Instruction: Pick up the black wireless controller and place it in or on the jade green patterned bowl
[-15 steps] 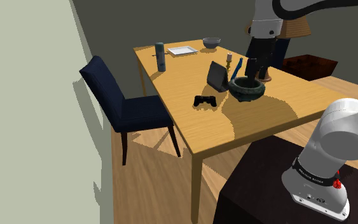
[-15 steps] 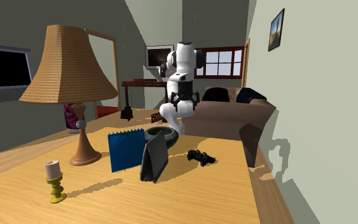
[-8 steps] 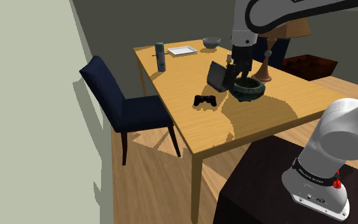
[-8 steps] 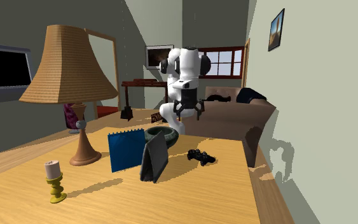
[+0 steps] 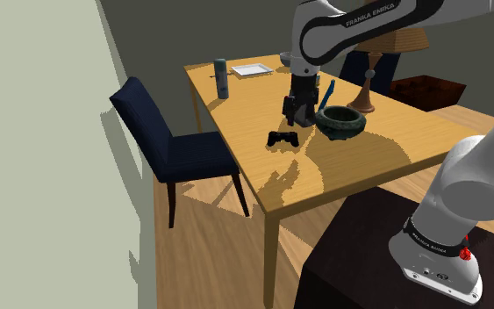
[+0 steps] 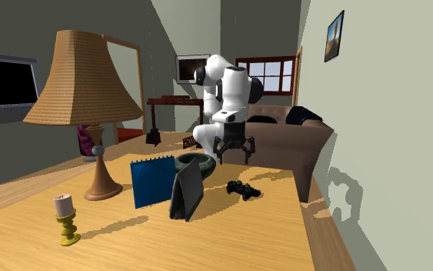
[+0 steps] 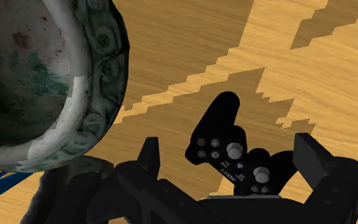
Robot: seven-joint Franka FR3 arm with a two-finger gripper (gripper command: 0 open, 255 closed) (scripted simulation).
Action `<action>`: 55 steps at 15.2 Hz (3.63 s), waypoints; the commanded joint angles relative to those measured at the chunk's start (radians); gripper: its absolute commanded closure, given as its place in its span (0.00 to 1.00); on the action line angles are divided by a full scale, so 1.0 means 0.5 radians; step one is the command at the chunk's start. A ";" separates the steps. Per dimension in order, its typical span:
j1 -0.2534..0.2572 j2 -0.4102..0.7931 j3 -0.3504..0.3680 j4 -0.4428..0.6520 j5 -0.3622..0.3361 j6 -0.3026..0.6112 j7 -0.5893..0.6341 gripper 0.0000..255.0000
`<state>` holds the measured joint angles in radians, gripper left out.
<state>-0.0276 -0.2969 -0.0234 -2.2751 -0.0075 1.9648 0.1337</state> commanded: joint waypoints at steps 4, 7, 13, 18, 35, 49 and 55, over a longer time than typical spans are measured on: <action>0.001 0.165 0.006 0.035 -0.002 0.149 0.024 0.00; 0.001 0.192 0.006 -0.021 -0.002 0.232 0.024 0.00; 0.001 0.208 0.006 -0.048 -0.002 0.276 0.024 0.00; 0.001 0.208 0.006 -0.048 -0.002 0.276 0.024 1.00; 0.003 0.533 -0.002 0.399 -0.203 -0.061 -0.303 0.00; -0.007 0.621 -0.011 0.291 -0.239 0.111 -0.333 0.00; -0.007 0.621 -0.011 0.292 -0.239 0.111 -0.333 1.00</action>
<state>-0.0312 0.0138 -0.0291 -2.1292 -0.1272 2.0203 -0.0328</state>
